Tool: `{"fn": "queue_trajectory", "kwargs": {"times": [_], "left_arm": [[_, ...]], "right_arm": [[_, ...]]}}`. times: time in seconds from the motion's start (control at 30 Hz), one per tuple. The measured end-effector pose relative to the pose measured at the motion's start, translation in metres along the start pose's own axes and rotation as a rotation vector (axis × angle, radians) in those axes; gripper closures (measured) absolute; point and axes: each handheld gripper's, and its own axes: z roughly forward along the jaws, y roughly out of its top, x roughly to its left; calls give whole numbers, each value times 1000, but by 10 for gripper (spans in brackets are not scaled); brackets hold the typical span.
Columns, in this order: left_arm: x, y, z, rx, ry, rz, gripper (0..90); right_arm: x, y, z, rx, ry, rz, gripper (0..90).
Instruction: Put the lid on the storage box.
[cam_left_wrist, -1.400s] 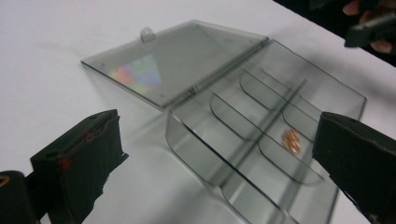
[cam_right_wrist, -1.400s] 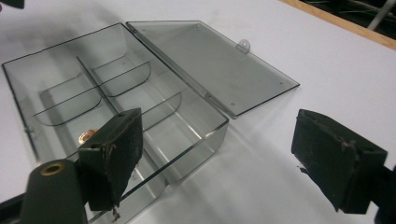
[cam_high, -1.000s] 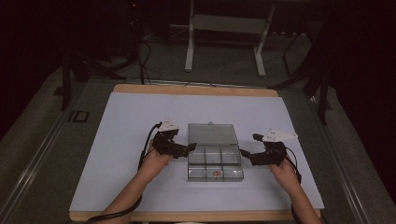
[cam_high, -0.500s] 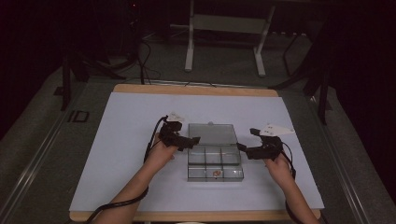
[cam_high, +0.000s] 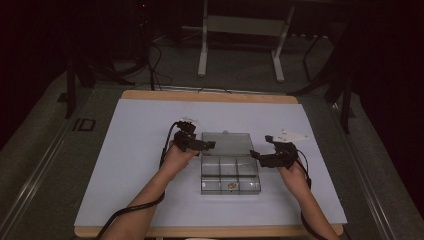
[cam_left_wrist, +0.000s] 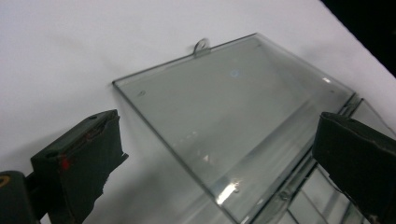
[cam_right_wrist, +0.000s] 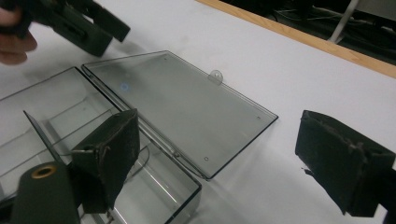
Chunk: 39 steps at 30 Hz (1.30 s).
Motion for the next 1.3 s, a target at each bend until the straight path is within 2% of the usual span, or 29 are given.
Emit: {"fn": "queue_trajectory", "kwargs": {"times": [0.13,0.2,0.27,0.4,0.53,0.6,0.63,0.7,0.77,0.87,1.07,1.2,1.3], "left_arm": [[3,-1,3,22,-20,-54,55],[2,-2,4,41,19,-68,130],[6,-2,5,51,-2,-108,155],[9,-3,6,66,-19,-145,212],[9,-5,10,99,-27,-147,232],[9,-7,12,106,-33,-161,237],[9,-7,13,114,-39,-155,254],[10,-8,13,110,-49,-163,267],[11,-8,13,109,-78,-173,316],[11,-7,14,112,-95,-176,372],[13,-7,14,123,-116,-193,389],[13,-7,13,107,-131,-187,413],[10,-7,11,83,-119,-152,448]], "right_arm": [[-2,0,1,3,7,24,138],[-4,0,2,18,11,32,139],[-5,0,3,22,9,35,139],[-6,-1,3,26,9,40,139],[-6,-1,4,23,13,59,138],[-5,0,7,34,-14,67,135],[-5,0,9,40,-7,67,118],[-6,-1,13,40,13,86,120],[-6,-2,17,60,-1,93,138],[-9,-3,22,75,-2,119,141],[-11,-2,34,110,-12,142,149],[-13,-3,42,134,9,163,178],[-13,-6,46,145,7,175,181]]}}
